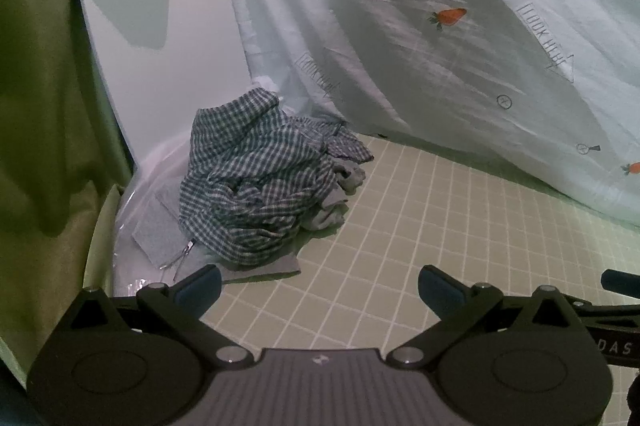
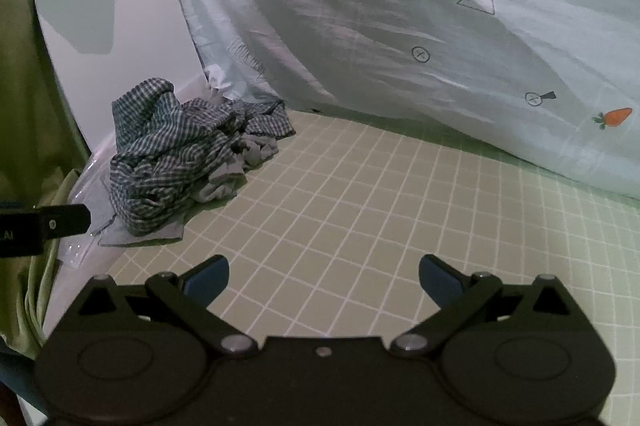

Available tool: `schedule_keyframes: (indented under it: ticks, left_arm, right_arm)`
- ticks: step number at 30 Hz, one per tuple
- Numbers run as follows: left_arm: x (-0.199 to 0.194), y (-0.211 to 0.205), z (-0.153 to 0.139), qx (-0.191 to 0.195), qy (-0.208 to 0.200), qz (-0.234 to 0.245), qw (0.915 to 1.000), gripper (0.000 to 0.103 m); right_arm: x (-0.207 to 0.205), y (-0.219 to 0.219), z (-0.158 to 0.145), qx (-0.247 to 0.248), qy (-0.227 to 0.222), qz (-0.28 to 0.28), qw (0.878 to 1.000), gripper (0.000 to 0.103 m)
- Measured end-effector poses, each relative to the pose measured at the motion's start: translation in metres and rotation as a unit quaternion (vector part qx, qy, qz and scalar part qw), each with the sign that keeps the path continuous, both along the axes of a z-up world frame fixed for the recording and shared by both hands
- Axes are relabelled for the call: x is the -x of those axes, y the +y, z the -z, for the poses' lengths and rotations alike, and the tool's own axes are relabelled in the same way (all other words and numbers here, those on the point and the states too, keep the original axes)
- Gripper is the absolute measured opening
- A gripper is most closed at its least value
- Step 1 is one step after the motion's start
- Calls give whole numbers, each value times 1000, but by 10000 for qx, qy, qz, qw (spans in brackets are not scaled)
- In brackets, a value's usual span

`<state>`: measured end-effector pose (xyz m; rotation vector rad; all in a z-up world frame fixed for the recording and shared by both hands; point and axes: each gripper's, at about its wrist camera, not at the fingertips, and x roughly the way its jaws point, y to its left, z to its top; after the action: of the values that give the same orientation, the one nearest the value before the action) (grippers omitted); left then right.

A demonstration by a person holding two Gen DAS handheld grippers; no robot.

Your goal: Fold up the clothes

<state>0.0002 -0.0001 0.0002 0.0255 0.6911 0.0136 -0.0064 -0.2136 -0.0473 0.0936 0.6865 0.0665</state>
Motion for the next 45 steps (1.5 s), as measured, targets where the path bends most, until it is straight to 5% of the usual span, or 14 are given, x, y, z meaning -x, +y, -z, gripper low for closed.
schedule_keyframes:
  ticks: [45]
  left_arm:
    - [1, -1, 3, -62, 76, -21, 10000, 103]
  right_arm:
    - [3, 1, 2, -6, -5, 202, 9998, 103]
